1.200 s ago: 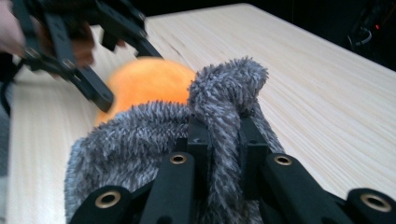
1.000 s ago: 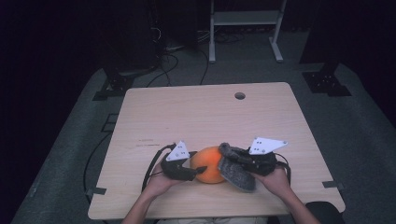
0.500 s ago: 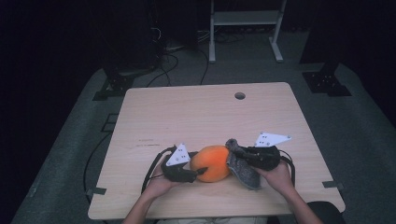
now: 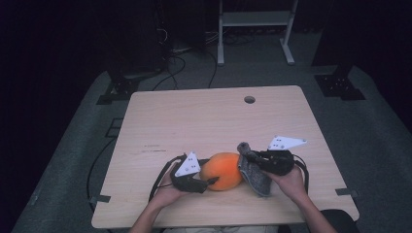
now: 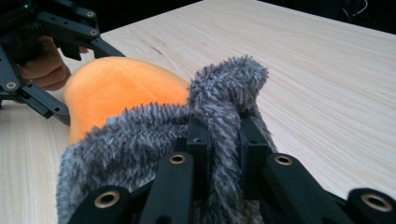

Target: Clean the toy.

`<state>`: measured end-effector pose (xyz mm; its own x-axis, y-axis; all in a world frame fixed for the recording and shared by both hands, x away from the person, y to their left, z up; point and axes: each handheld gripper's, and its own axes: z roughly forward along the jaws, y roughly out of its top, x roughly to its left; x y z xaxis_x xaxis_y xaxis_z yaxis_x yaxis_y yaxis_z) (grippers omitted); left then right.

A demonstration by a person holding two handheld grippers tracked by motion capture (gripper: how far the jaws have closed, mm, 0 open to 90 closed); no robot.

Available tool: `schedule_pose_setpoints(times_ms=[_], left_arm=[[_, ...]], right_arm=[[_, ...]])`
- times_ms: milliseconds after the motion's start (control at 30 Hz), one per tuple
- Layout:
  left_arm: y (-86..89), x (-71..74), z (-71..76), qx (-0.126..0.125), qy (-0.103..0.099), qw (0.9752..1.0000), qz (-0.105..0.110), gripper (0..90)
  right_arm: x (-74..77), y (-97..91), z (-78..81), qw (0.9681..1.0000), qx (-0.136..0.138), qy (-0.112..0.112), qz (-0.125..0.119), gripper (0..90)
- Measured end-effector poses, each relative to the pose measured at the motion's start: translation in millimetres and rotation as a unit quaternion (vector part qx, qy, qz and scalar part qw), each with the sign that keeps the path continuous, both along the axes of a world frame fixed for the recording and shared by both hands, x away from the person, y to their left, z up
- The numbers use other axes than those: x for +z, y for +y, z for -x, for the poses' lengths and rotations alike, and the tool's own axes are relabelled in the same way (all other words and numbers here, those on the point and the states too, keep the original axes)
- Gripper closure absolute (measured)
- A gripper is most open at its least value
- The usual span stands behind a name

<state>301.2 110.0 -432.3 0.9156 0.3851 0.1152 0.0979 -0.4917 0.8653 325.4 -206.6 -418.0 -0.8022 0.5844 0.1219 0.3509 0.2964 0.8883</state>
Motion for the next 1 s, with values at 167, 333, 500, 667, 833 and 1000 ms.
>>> schedule_pose_setpoints(times_ms=[167,333,500,667,833,1000], left_arm=[[-2.3,0.5,1.9,-0.009,-0.007,0.9999,-0.004,34.5],[-4.6,1.4,2.2,-0.011,-0.005,0.9999,0.003,34.0],[-7.4,1.5,3.2,-0.011,-0.01,0.9999,-0.003,33.6],[-8.2,1.6,4.2,-0.006,-0.009,0.9999,-0.003,34.0],[-10.0,3.7,2.7,-0.005,-0.007,0.9999,-0.005,33.6],[-13.2,4.8,4.1,-0.001,-0.013,0.9998,-0.014,33.7]], right_arm=[[12.5,11.8,9.8,0.9985,0.041,-0.021,-0.029,78.0],[3.9,11.0,3.6,0.9996,0.02,-0.011,0.017,78.1],[7.9,7.5,8.5,0.9996,0.019,-0.015,0.012,78.0],[11.5,21.4,15.0,0.9982,0.052,-0.03,0.006,77.8],[11.8,14.9,11.4,0.9993,0.026,-0.02,0.015,77.9],[18.1,32.5,22.8,0.9962,0.068,-0.052,0.016,77.7]])
